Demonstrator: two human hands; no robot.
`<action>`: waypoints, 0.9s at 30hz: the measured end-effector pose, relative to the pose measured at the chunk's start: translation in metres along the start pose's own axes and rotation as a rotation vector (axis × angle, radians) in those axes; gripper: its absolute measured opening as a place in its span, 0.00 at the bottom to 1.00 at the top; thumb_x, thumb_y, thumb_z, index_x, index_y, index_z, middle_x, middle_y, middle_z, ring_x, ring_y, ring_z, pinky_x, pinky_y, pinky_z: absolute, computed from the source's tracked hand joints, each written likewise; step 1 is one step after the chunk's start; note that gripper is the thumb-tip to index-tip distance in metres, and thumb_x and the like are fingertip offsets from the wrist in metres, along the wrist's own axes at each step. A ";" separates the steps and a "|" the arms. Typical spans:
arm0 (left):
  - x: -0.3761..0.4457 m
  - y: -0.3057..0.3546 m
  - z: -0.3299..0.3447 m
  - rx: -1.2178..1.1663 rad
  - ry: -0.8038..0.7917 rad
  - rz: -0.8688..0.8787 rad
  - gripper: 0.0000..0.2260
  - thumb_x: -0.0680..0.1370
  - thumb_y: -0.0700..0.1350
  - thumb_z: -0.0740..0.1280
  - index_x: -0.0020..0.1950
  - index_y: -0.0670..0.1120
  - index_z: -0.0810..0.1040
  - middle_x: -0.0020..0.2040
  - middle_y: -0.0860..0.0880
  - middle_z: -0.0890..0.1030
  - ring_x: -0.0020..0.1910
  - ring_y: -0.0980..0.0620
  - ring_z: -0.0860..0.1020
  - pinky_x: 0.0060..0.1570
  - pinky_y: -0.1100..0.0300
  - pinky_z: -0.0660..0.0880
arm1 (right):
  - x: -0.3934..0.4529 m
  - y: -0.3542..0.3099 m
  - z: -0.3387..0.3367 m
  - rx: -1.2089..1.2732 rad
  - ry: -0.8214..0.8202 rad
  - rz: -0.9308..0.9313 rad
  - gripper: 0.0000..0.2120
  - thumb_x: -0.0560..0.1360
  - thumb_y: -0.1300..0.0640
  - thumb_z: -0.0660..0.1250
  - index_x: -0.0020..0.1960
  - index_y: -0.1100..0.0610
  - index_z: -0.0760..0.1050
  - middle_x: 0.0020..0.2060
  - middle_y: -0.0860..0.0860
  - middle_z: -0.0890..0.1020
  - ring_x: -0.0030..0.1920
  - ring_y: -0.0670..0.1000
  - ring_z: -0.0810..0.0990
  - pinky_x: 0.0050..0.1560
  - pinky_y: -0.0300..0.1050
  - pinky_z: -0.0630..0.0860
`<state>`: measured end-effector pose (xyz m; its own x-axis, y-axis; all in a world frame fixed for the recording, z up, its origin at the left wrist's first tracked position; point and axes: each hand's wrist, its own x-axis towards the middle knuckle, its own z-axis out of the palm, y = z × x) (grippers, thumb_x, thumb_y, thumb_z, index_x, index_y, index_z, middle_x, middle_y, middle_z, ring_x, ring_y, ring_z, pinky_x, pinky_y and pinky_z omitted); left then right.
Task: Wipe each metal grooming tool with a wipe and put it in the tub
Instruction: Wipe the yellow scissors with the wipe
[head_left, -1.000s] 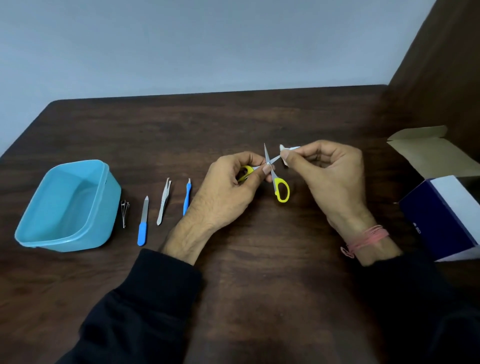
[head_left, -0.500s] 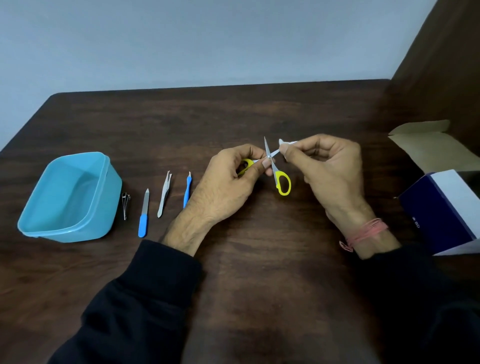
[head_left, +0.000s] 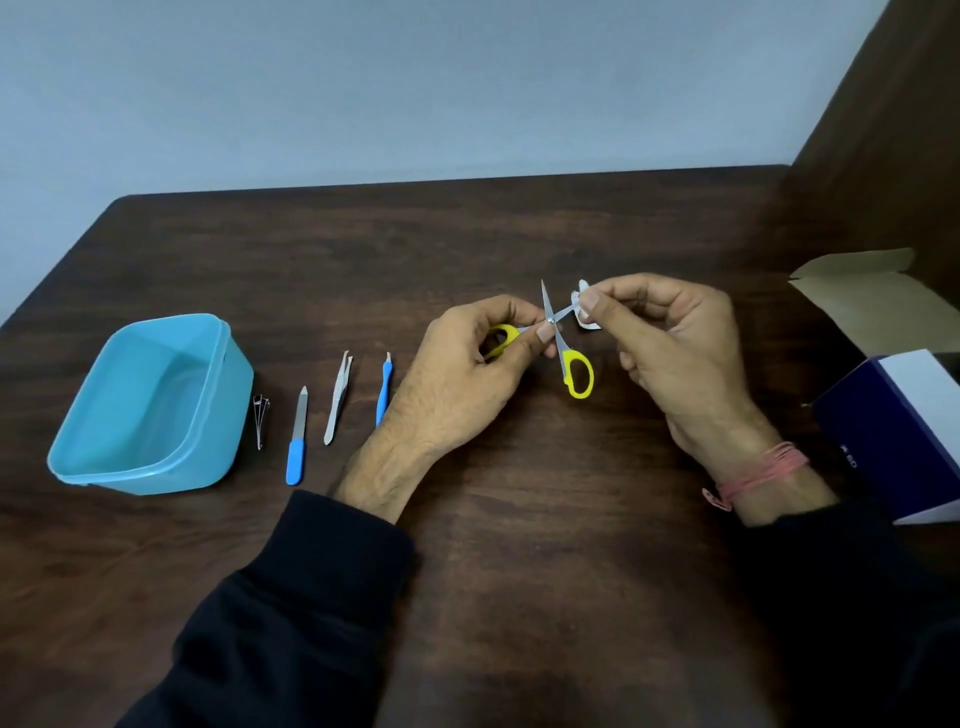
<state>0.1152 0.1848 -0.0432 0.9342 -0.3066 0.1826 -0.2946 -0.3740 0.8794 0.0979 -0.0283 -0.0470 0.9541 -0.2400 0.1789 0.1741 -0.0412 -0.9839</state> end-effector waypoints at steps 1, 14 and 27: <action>0.000 0.000 0.000 -0.027 0.027 -0.010 0.08 0.87 0.49 0.72 0.49 0.52 0.88 0.45 0.57 0.89 0.38 0.63 0.78 0.44 0.65 0.73 | 0.001 0.000 -0.001 0.002 0.007 -0.020 0.03 0.81 0.61 0.77 0.50 0.61 0.88 0.41 0.60 0.87 0.27 0.40 0.73 0.27 0.30 0.66; -0.001 0.000 0.000 -0.124 0.046 -0.098 0.09 0.88 0.47 0.70 0.54 0.53 0.90 0.47 0.50 0.90 0.32 0.56 0.77 0.24 0.59 0.74 | -0.013 -0.004 0.004 -0.319 -0.087 -0.279 0.02 0.78 0.54 0.82 0.47 0.49 0.90 0.31 0.49 0.86 0.26 0.45 0.70 0.34 0.35 0.67; -0.002 0.002 -0.006 -0.286 -0.123 -0.107 0.22 0.86 0.32 0.67 0.78 0.46 0.78 0.59 0.51 0.90 0.42 0.56 0.84 0.27 0.63 0.77 | -0.015 0.001 0.004 -0.659 0.005 -0.576 0.05 0.80 0.56 0.79 0.55 0.53 0.91 0.44 0.41 0.82 0.36 0.32 0.74 0.44 0.27 0.65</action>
<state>0.1142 0.1901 -0.0386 0.9202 -0.3891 0.0433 -0.1115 -0.1545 0.9817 0.0847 -0.0213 -0.0509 0.7599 -0.0132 0.6499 0.4508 -0.7095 -0.5417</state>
